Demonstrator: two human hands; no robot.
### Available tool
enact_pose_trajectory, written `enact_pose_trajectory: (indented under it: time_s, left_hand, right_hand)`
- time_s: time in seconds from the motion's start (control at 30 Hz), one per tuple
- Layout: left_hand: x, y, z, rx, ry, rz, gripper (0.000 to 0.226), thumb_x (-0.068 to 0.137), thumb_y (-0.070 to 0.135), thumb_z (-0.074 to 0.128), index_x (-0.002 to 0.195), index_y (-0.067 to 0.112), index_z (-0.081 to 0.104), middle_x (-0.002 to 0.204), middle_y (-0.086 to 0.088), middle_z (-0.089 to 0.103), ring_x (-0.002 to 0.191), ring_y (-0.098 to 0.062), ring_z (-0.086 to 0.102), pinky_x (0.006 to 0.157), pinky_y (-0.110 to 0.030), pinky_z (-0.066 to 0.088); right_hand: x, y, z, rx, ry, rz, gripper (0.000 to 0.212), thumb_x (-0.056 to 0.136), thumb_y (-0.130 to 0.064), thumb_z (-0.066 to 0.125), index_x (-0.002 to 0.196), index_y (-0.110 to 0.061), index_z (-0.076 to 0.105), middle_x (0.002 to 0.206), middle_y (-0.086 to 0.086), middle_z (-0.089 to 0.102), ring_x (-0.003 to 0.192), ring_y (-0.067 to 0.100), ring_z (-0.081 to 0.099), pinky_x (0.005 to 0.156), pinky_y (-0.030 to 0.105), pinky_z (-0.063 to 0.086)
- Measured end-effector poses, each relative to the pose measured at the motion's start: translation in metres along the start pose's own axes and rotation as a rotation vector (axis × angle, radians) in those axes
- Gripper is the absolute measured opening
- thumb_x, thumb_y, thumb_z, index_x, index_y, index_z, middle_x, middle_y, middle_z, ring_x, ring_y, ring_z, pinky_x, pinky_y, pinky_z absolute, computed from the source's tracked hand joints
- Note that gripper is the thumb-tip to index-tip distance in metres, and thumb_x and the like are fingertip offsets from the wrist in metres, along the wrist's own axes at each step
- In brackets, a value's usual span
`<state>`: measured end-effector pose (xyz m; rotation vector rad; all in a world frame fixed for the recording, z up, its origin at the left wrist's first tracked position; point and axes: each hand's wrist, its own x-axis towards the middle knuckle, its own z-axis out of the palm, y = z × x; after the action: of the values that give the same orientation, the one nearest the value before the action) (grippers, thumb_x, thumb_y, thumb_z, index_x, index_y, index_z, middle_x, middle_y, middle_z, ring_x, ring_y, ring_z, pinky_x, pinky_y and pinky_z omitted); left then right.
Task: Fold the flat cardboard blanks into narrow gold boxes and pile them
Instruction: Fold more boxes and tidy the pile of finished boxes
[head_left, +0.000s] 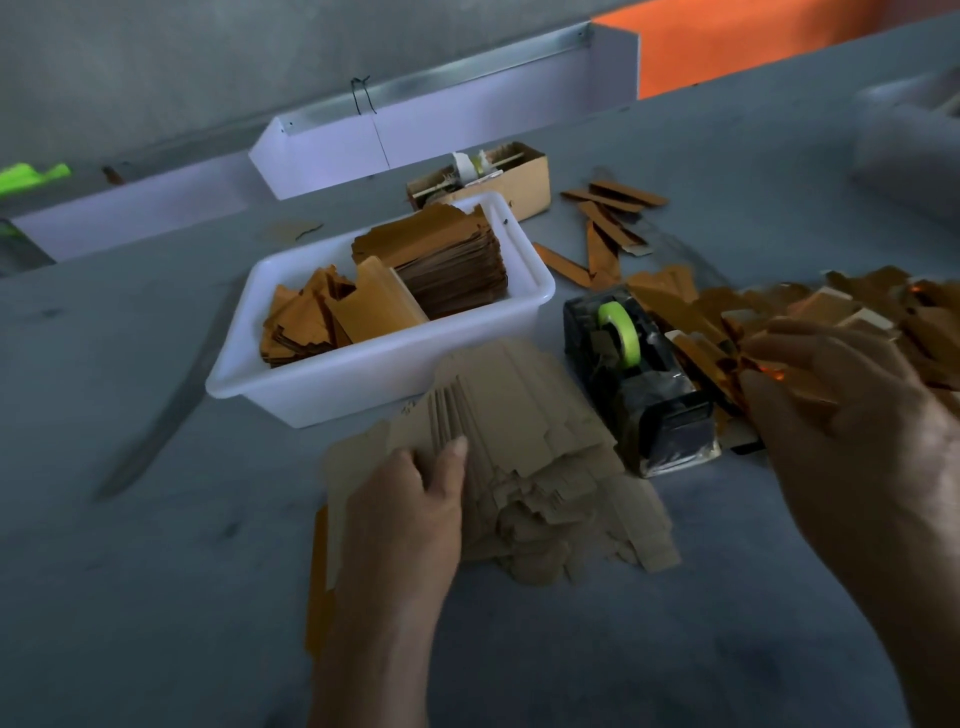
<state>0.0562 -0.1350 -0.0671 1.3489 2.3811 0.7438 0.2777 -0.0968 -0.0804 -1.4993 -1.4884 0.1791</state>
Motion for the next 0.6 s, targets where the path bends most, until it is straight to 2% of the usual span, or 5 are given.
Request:
enact_pose_trajectory:
  time_s: [0.1,0.2,0.33,0.43,0.6]
  left_hand:
    - [-0.005,0.007,0.003,0.092,0.059,0.060,0.041,0.099,0.040,0.042,0.063,0.020,0.041,0.059,0.006,0.045,0.052,-0.003,0.040,0.047,-0.015,0.034]
    - [-0.003,0.006,0.005,0.095,0.115,0.091,0.031,0.101,0.030,0.041,0.080,0.015,0.058,0.063,0.010,0.045,0.055,-0.002,0.039,0.052,-0.009,0.037]
    - [-0.010,0.015,0.001,0.211,0.201,0.124,0.021,0.097,0.024,0.046,0.102,0.014,0.063,0.069,0.009,0.045,0.060,-0.006,0.040,0.045,-0.013,0.022]
    - [-0.015,0.023,-0.001,0.210,0.245,0.096,0.008,0.094,0.027,0.051,0.091,0.026,0.058,0.065,0.011,0.044,0.055,-0.003,0.036,0.046,-0.014,0.019]
    - [-0.016,0.020,0.001,-0.011,0.183,0.132,0.017,0.091,0.032,0.061,0.077,0.022,0.063,0.067,0.007,0.057,0.060,-0.004,0.052,0.047,-0.013,0.028]
  right_hand:
    - [-0.003,-0.006,0.000,-0.002,-0.021,0.002,0.019,0.086,-0.011,0.063,0.103,-0.006,0.069,0.117,0.012,0.061,0.094,0.014,0.052,0.071,-0.004,0.039]
    - [-0.005,-0.011,-0.002,-0.019,-0.036,-0.010,0.019,0.085,-0.010,0.063,0.102,-0.007,0.070,0.115,0.009,0.062,0.090,0.012,0.053,0.063,0.006,0.034]
    - [-0.008,-0.017,-0.004,0.009,-0.073,-0.002,0.019,0.085,-0.011,0.063,0.103,-0.009,0.070,0.113,0.004,0.062,0.087,0.013,0.056,0.066,0.009,0.033]
    - [-0.011,-0.021,-0.003,0.013,-0.110,-0.013,0.019,0.086,-0.012,0.062,0.103,-0.009,0.070,0.113,0.003,0.062,0.084,0.010,0.054,0.065,0.008,0.033]
    - [-0.014,-0.027,-0.002,0.061,-0.159,0.008,0.018,0.085,-0.009,0.062,0.101,-0.012,0.070,0.107,-0.007,0.057,0.077,-0.011,0.046,0.067,-0.009,0.033]
